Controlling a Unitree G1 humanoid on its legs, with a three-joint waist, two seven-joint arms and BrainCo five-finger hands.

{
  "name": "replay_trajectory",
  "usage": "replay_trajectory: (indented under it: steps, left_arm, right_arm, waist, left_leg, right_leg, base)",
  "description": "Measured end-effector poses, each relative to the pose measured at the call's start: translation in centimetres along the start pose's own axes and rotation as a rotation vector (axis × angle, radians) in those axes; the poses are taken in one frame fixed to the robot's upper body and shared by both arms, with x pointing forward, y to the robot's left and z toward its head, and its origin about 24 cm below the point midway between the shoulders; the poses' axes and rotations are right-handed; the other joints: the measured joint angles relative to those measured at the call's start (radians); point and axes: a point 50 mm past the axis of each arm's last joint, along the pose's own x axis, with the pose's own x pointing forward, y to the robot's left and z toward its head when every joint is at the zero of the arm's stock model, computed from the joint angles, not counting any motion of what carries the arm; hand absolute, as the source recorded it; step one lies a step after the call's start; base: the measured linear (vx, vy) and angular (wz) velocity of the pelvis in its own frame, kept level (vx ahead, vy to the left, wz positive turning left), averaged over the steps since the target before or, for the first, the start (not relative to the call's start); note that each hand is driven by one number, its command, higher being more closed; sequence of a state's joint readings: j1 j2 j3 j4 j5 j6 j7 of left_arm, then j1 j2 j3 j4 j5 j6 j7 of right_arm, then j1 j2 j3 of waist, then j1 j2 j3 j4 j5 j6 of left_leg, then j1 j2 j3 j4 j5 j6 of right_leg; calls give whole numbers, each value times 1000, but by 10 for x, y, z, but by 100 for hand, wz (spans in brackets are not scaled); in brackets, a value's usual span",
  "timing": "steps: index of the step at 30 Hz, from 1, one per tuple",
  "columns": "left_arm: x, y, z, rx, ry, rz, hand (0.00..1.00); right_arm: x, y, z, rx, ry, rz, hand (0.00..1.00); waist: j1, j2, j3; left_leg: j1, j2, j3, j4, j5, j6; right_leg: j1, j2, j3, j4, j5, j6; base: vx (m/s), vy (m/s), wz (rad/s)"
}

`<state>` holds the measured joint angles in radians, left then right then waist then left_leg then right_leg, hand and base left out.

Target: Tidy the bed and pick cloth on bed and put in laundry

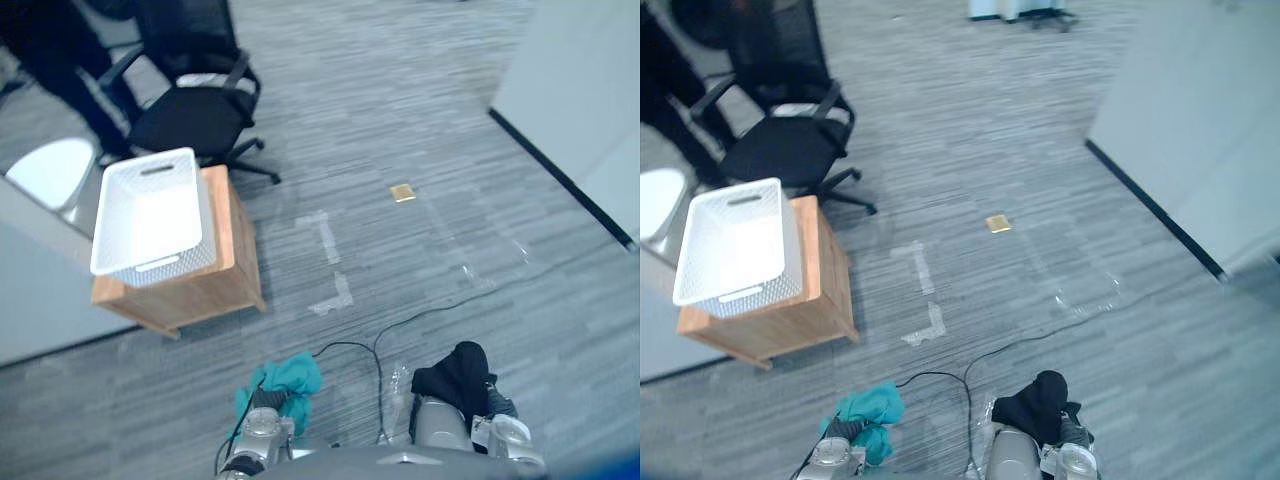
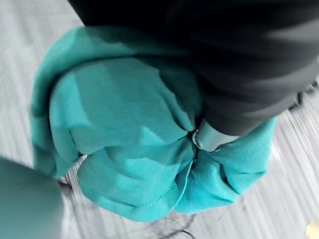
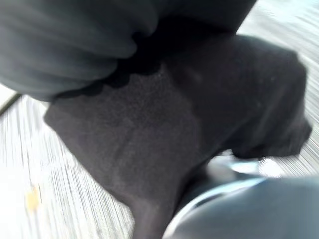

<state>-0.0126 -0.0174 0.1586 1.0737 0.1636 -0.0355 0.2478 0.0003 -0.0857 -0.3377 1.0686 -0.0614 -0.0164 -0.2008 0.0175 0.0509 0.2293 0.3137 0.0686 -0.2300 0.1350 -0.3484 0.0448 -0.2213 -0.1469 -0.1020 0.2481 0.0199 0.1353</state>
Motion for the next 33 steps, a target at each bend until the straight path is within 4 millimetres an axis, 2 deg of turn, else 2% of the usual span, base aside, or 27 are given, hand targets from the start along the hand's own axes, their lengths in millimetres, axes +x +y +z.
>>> replay_trajectory:
  steps: [1,3,4,6,7,8,9,10,12,13,14,15,16,17,18,19,20,22,24,25,26,27,28,29,30,31,33]
  left_arm:
    - [-1,-2,0,-16,0,-3,100]
    - [-2,0,-5,-51,13,11,100]
    - [-2,1,-9,-64,22,18,100]
    - [-4,2,-11,-139,28,41,100]
    - [-3,8,-10,-202,32,72,100]
    - [-2,11,-8,-221,28,84,100]
    - [-1,16,-6,-256,21,103,100]
    - [-1,17,-4,-266,13,106,100]
    - [0,18,-1,-279,2,106,100]
    - [0,17,5,-266,-25,95,100]
    - [0,16,7,-265,-35,91,100]
    - [0,17,10,-266,-46,89,100]
    - [1,16,12,-248,-55,81,100]
    - [0,15,12,-232,-56,75,100]
    - [1,19,13,-219,-66,76,100]
    - [2,22,13,-198,-70,78,100]
    - [3,27,14,-181,-79,80,100]
    - [4,28,16,-184,-82,80,100]
    - [4,34,11,-175,-62,92,100]
    - [4,35,8,-172,-55,96,100]
    - [4,38,3,-162,-36,101,100]
    - [3,40,-3,-138,-12,100,100]
    - [3,42,-8,-103,4,97,100]
    - [3,44,-11,-81,13,95,100]
    - [3,45,-19,-58,49,93,100]
    - [1,46,-25,-50,71,92,100]
    - [-3,46,-40,-2,114,82,100]
  right_arm:
    - [1,0,2,1,-6,-3,100]
    - [0,-1,-2,-8,13,0,100]
    - [0,-1,-3,-17,16,2,100]
    - [0,0,-3,-45,7,11,100]
    - [-1,-1,-3,-46,3,8,100]
    - [-1,-1,-3,-50,2,9,100]
    - [-1,0,-4,-64,-1,15,100]
    - [-2,0,-6,-73,4,19,100]
    - [-3,6,-10,-93,13,37,100]
    - [-3,9,-9,-114,16,51,100]
    - [-3,11,-8,-122,20,55,100]
    - [-2,12,-9,-138,28,62,100]
    - [-2,12,-9,-139,26,62,100]
    - [-3,11,-10,-140,28,60,100]
    - [-3,12,-12,-142,40,62,100]
    - [-4,17,-14,-146,47,75,100]
    - [-6,23,-14,-147,46,92,100]
    - [-7,31,-11,-139,44,111,100]
    - [-9,41,-11,-127,43,142,100]
    - [-10,42,-13,-126,46,146,100]
    - [-11,42,-16,-123,54,147,100]
    - [-12,37,-22,-124,64,138,100]
    - [-11,36,-19,-114,53,134,100]
    - [-10,35,-16,-116,43,133,100]
    - [-9,34,-11,-113,19,135,100]
    - [-9,34,-7,-110,2,135,100]
    - [-8,33,1,-102,-38,130,100]
  waist:
    - [13,4,-1]
    - [19,-2,-1]
    - [17,-4,-6]
    - [15,13,-14]
    - [12,25,-10]
    - [14,26,-7]
    - [33,22,6]
    - [38,26,8]
    - [44,6,6]
    - [46,2,3]
    - [49,2,4]
    - [51,-1,5]
    - [51,-3,7]
    - [51,1,4]
    - [58,-19,4]
    - [53,-43,-8]
    - [51,-64,-10]
    - [63,-66,-10]
    - [85,-72,-16]
    - [85,-72,-19]
    - [80,-73,-21]
    - [69,-72,-29]
    - [51,-81,-36]
    - [47,-81,-31]
    - [38,-73,-28]
    - [31,-68,-25]
    - [2,-50,-18]
  left_leg:
    - [-3,6,0,1,24,-8]
    - [25,26,-16,46,94,-49]
    - [18,32,-26,73,100,-56]
    - [-80,38,-51,312,114,-80]
    - [-225,55,-22,588,234,-155]
    - [-269,75,13,676,321,-168]
    - [-336,143,103,828,356,-157]
    - [-362,171,158,888,329,-142]
    - [-440,203,307,964,231,-129]
    - [-509,191,396,920,162,-129]
    - [-533,182,429,876,132,-129]
    - [-570,144,487,738,99,-117]
    - [-579,98,546,531,113,-92]
    - [-575,73,582,405,166,-69]
    - [-562,25,606,286,263,53]
    - [-539,-17,604,231,280,62]
    - [-528,-60,580,165,305,76]
    - [-527,-72,564,150,306,83]
    - [-457,-93,564,92,305,83]
    - [-432,-103,560,69,305,83]
    - [-369,-129,542,12,301,80]
    - [-315,-142,508,-42,278,78]
    - [-274,-158,479,-69,266,88]
    - [-257,-161,468,-69,256,87]
    - [-221,-161,438,-66,240,86]
    - [-198,-158,429,-67,233,84]
    - [-112,-135,371,-94,223,75]
  right_leg:
    - [-12,6,5,39,-18,-16]
    - [-32,2,0,235,-148,-58]
    - [-28,6,-7,256,-173,-60]
    - [32,20,-65,237,-260,-83]
    - [102,49,-110,179,-272,-98]
    - [144,64,-122,144,-271,-108]
    - [237,89,-147,72,-268,-126]
    - [282,96,-152,41,-266,-129]
    - [391,89,-176,-53,-266,-128]
    - [455,72,-196,-105,-260,-116]
    - [470,62,-200,-116,-258,-113]
    - [495,37,-220,-131,-261,-100]
    - [526,19,-244,-139,-269,-73]
    - [541,19,-251,-140,-277,-60]
    - [571,3,-258,-146,-296,-29]
    - [580,-20,-266,-150,-289,-27]
    - [575,-31,-263,-156,-244,-32]
    - [583,-17,-238,-171,-159,-25]
    - [604,-16,-188,-145,-53,8]
    - [601,-19,-179,-110,-41,9]
    - [571,-37,-158,21,-32,19]
    - [502,-60,-140,216,1,23]
    - [408,-85,-95,432,81,15]
    - [357,-97,-73,545,67,9]
    - [268,-118,-74,716,11,-20]
    - [234,-126,-86,771,-27,-32]
    - [148,-132,-133,771,-177,-40]
  base:
    - [473,-343,38]
    - [411,-315,31]
    - [371,-270,45]
    - [291,-225,55]
    - [190,-152,63]
    - [190,-119,57]
    - [138,-45,25]
    - [138,1,28]
    - [33,87,30]
    - [-60,123,24]
    - [-122,163,25]
    - [-2,158,30]
    - [109,148,38]
    - [370,187,56]
    - [403,134,64]
    - [502,158,92]
    - [485,105,97]
    - [387,147,69]
    - [337,165,37]
    - [373,164,38]
    - [351,122,55]
    - [346,131,78]
    - [203,80,71]
    - [85,61,63]
    - [16,20,45]
    - [-19,-20,64]
    - [84,-41,81]
